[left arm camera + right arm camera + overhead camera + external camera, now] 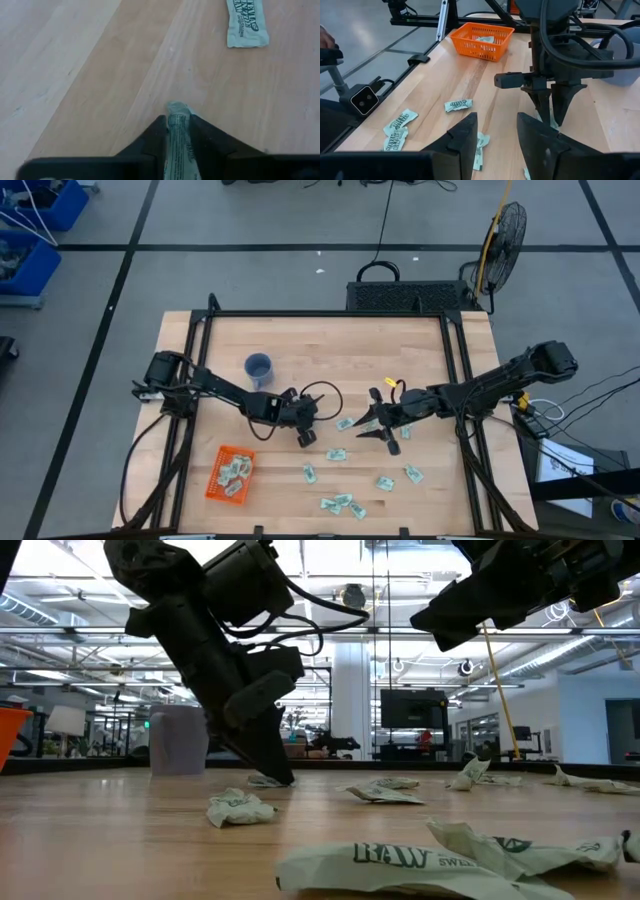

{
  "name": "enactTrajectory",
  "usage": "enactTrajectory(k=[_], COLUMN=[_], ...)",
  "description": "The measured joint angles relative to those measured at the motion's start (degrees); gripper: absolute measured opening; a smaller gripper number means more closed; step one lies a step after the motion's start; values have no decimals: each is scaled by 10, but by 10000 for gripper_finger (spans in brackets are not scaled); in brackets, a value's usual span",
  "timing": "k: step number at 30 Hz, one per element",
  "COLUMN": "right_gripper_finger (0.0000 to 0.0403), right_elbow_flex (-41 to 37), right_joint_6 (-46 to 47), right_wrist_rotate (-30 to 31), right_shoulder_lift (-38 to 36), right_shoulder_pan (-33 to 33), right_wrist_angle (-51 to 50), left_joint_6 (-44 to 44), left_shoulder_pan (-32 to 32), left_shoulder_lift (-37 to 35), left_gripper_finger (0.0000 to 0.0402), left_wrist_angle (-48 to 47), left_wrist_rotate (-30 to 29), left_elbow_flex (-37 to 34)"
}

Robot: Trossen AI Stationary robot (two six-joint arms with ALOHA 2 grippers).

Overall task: Pick and place Stevia / Truvia into bins
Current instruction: Put the stevia packet into the orange bin

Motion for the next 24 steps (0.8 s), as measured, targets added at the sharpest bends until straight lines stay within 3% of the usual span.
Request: enactTrajectory(k=[5, 10, 14, 24], right_gripper_finger=[130, 130, 130, 130], right_elbow_flex=[0, 0, 0, 1], right_joint_6=[0, 0, 0, -23], right_wrist_rotate=[0, 0, 0, 0], right_shoulder_lift=[0, 0, 0, 0], right_shoulder_pan=[0, 0, 0, 0], right_wrist_angle=[0, 0, 3, 9], left_joint_6=[-2, 12, 6, -25], left_shoulder_pan=[0, 2, -3, -81], left_shoulder_lift=[1, -19, -81, -263], left_gripper_finger=[11, 10, 5, 5], left_wrist_angle=[1, -4, -45, -342], left_wrist_rotate=[6, 29, 59, 86], left_elbow_flex=[0, -2, -3, -2])
